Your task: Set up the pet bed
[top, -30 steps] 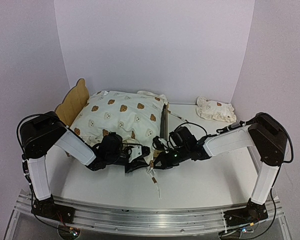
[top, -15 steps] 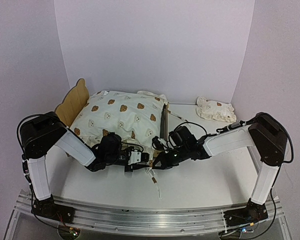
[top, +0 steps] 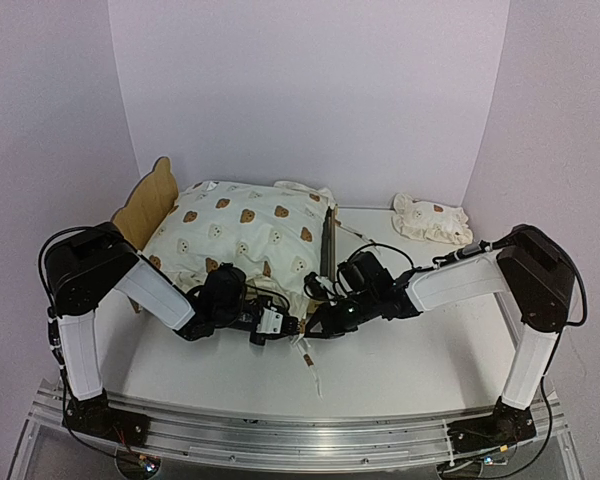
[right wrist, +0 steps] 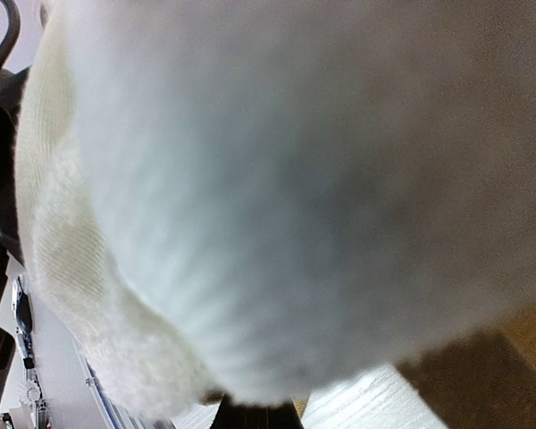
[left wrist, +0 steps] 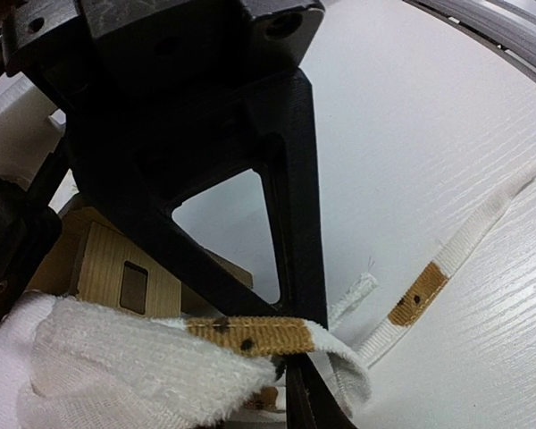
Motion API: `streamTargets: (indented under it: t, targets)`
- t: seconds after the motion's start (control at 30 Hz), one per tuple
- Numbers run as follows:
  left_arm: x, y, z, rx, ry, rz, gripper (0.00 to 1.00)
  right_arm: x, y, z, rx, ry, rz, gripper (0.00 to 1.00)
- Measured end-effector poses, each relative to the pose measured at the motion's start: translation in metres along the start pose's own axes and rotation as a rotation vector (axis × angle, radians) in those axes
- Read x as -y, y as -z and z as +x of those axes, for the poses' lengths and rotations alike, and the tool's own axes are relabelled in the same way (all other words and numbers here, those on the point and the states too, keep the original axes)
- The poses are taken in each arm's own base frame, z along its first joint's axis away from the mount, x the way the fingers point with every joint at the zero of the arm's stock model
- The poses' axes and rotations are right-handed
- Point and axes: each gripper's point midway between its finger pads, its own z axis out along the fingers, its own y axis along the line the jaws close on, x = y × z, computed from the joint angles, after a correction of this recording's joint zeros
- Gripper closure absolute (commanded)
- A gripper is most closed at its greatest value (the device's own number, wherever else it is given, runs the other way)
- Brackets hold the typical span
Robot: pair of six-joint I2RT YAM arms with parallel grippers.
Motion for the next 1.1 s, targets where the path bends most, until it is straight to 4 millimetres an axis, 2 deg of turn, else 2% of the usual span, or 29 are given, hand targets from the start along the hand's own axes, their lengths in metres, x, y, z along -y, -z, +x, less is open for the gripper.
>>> streamTargets:
  t: [0.2, 0.33, 0.53, 0.7, 0.8, 0.9, 0.97, 1.1]
  targets:
    - [0.004, -0.001, 0.001, 0.004, -0.01, 0.024, 0.98, 0.001, 0.0, -0.001, 0.005, -0.001, 0.003, 1.0]
    - [0.005, -0.001, 0.002, 0.0, -0.006, 0.029, 1.0, 0.002, 0.0, -0.002, 0.008, -0.001, 0.007, 0.99]
    - [0.002, -0.002, 0.008, -0.039, 0.046, 0.006, 1.0, 0.004, 0.002, -0.006, 0.028, -0.006, 0.034, 0.74]
    - [0.001, 0.001, 0.017, -0.122, 0.169, -0.014, 1.0, -0.001, 0.022, -0.008, 0.08, 0.046, 0.122, 0.59]
    - [-0.001, 0.005, 0.02, -0.158, 0.243, -0.025, 1.0, -0.015, 0.03, 0.005, 0.098, 0.127, 0.193, 0.48]
    - [-0.005, 0.01, 0.019, -0.177, 0.303, -0.042, 1.0, -0.028, 0.028, 0.033, 0.089, 0.217, 0.261, 0.39]
    - [-0.007, 0.011, 0.018, -0.18, 0.326, -0.047, 1.0, -0.029, 0.022, 0.056, 0.056, 0.255, 0.31, 0.38]
    - [-0.004, 0.013, 0.023, -0.208, 0.37, -0.045, 1.0, -0.015, 0.014, 0.069, 0.039, 0.277, 0.401, 0.38]
